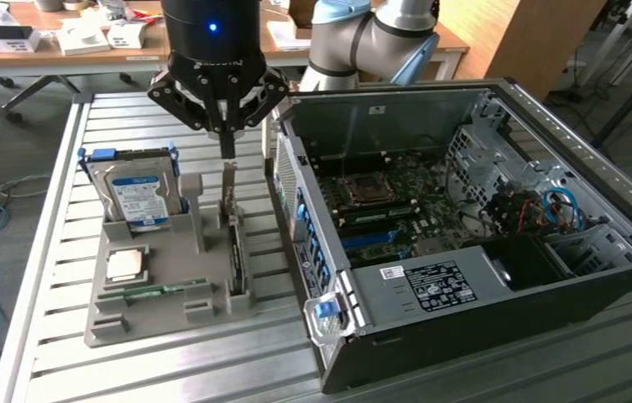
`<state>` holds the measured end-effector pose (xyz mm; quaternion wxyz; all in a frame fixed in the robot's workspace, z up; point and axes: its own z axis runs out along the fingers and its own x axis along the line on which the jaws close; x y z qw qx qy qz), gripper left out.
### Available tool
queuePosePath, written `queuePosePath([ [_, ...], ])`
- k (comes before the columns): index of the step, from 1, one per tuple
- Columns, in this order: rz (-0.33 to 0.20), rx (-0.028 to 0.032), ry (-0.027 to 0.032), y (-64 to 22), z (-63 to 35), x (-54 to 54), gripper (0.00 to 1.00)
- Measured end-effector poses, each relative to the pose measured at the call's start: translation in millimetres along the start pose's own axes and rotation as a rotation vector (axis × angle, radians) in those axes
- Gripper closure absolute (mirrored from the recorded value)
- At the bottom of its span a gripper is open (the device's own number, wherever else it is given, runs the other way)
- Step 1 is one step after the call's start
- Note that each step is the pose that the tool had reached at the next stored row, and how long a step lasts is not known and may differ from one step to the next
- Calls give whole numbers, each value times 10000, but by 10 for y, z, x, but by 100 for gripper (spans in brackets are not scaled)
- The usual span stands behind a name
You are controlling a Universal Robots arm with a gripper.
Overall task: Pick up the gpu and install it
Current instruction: 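Pick up the gpu and move the gpu toward the slot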
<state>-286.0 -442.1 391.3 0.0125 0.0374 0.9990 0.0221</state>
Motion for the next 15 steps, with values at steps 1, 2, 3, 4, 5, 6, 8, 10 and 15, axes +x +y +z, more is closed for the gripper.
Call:
queuePosePath([
  [1, 0, 0, 0, 0, 0, 0, 89],
  [2, 0, 0, 0, 0, 0, 0, 89],
  [3, -1, 0, 0, 0, 0, 0, 83],
  [4, 0, 0, 1, 0, 0, 0, 77],
  [5, 0, 0, 0, 0, 0, 0, 71],
  [6, 0, 0, 0, 0, 0, 0, 71],
  [8, 0, 0, 0, 0, 0, 0, 65],
  [10, 0, 0, 0, 0, 0, 0, 58],
  [15, 1, -9, 1, -2, 41, 1, 58],
])
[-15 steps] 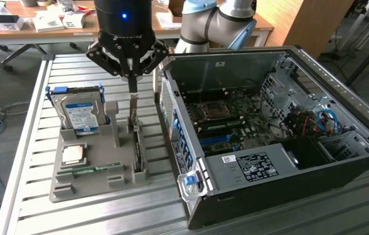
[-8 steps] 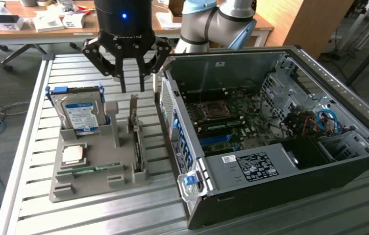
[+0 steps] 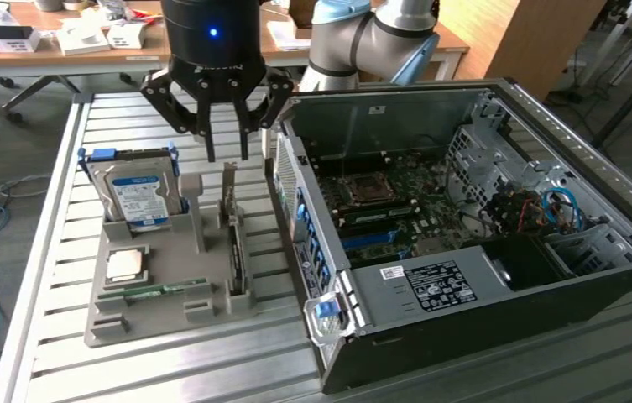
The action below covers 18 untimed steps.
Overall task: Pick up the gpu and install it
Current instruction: 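Pick up the gpu and move the gpu toward the slot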
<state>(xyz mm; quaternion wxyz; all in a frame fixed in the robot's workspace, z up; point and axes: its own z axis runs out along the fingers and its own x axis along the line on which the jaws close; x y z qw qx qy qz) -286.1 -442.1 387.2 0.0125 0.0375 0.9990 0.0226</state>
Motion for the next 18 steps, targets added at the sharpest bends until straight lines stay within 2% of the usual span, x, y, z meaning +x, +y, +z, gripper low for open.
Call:
queuePosePath([
  [18, -1, -7, 1, -14, 303, 7, 58],
])
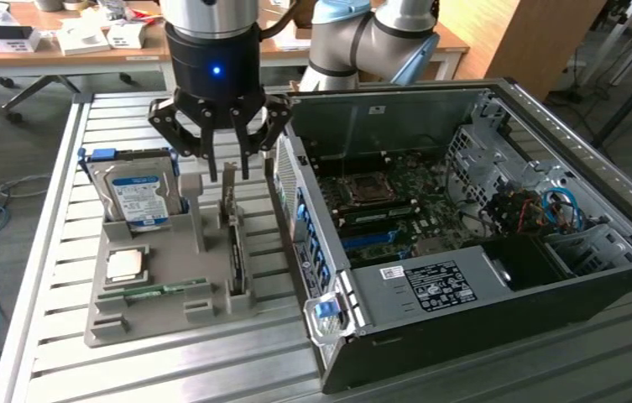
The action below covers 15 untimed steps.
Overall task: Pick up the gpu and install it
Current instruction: 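Pick up the gpu and move the gpu toward the slot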
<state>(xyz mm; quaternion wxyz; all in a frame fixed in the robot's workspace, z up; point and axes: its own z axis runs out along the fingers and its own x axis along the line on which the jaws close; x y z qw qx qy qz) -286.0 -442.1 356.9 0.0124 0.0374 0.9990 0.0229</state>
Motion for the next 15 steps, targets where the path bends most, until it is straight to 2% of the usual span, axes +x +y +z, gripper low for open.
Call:
queuePosePath([
  [15, 0, 0, 0, -10, 213, 5, 58],
])
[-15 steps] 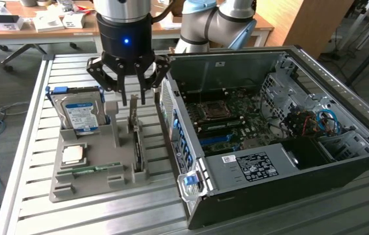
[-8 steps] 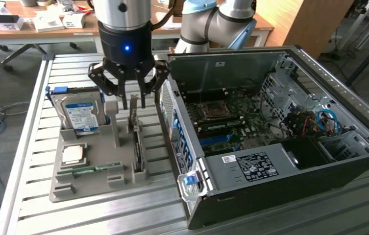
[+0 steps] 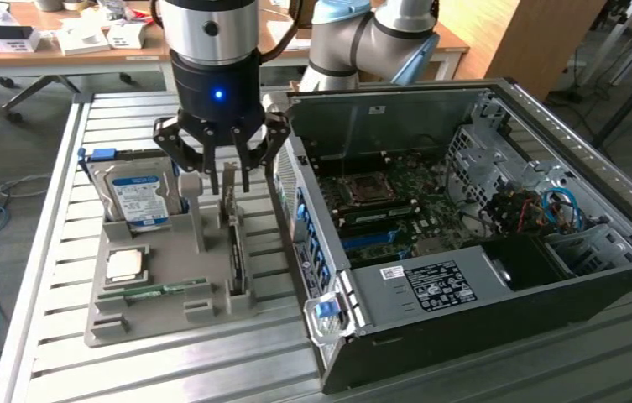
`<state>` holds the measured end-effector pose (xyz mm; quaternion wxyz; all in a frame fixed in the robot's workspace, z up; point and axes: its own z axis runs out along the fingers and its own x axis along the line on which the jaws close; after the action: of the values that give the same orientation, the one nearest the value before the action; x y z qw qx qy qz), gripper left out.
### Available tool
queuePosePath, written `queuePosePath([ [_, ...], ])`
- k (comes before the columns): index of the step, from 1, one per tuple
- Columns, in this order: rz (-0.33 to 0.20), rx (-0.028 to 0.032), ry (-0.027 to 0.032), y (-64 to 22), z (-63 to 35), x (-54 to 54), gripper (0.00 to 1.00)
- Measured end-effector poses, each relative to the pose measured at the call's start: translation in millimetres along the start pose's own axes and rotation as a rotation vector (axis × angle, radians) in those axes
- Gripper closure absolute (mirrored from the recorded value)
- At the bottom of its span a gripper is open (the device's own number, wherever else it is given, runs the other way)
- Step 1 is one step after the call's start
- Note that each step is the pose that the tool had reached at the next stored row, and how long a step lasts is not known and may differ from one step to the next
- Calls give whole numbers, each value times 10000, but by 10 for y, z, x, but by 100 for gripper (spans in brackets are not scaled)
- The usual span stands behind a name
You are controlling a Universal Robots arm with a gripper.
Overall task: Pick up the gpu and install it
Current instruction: 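Pick up the gpu and move the gpu toward the slot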
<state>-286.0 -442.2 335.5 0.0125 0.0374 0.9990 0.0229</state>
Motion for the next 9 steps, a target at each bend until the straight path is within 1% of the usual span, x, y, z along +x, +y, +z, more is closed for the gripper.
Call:
queuePosePath([
  [9, 0, -3, -4, -1, 18, 0, 58],
])
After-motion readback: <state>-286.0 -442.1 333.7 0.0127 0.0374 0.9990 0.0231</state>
